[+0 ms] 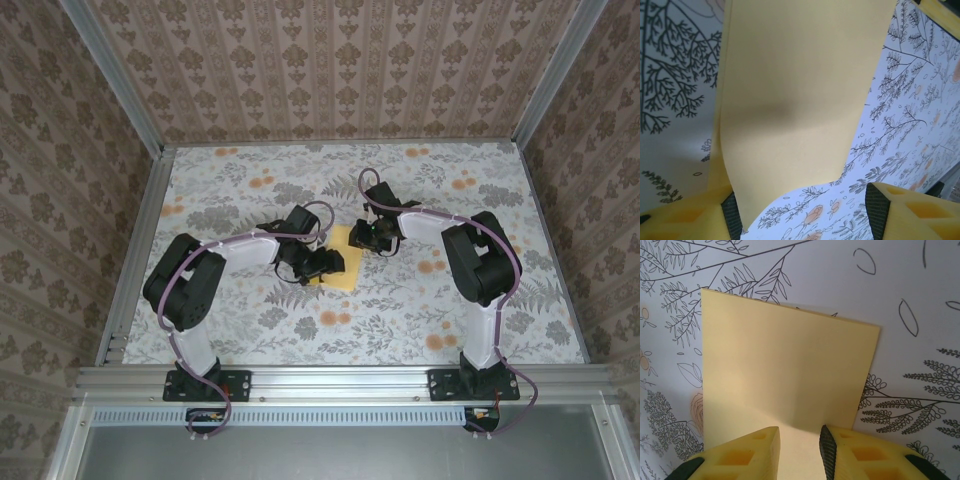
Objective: Fold a paper plane with a square sheet of paper (pick it up from the middle)
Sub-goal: Fold the triangle a second time at the center of the table.
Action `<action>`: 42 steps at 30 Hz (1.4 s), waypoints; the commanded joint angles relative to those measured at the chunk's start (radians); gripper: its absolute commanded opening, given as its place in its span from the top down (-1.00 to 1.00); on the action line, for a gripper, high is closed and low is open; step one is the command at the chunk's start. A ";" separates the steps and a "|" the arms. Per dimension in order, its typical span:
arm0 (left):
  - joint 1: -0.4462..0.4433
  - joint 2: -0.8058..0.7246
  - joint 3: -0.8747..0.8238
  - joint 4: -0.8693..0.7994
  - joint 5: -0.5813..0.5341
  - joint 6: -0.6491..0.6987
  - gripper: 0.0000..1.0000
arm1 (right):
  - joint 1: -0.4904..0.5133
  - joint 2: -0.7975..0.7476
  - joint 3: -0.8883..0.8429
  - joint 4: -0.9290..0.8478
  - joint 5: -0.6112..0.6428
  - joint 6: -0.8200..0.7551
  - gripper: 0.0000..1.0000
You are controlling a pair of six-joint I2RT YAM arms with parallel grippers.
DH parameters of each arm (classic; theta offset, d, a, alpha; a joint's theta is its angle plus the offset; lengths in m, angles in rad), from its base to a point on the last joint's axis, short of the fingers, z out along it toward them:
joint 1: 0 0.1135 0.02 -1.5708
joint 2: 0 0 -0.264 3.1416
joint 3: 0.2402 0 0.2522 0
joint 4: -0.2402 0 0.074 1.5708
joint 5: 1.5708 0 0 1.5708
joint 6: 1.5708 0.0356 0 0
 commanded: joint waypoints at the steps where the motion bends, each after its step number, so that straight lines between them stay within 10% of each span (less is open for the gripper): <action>1: -0.002 0.008 0.027 0.025 0.022 0.005 -0.32 | -0.015 0.050 -0.033 -0.019 0.049 0.009 0.38; 25: -0.011 -0.009 0.046 0.207 0.110 -0.015 -0.18 | -0.024 0.049 -0.042 -0.018 0.026 0.011 0.41; 42: -0.026 -0.054 -0.004 0.028 0.074 0.057 -0.04 | -0.033 0.055 -0.039 -0.022 0.029 0.010 0.41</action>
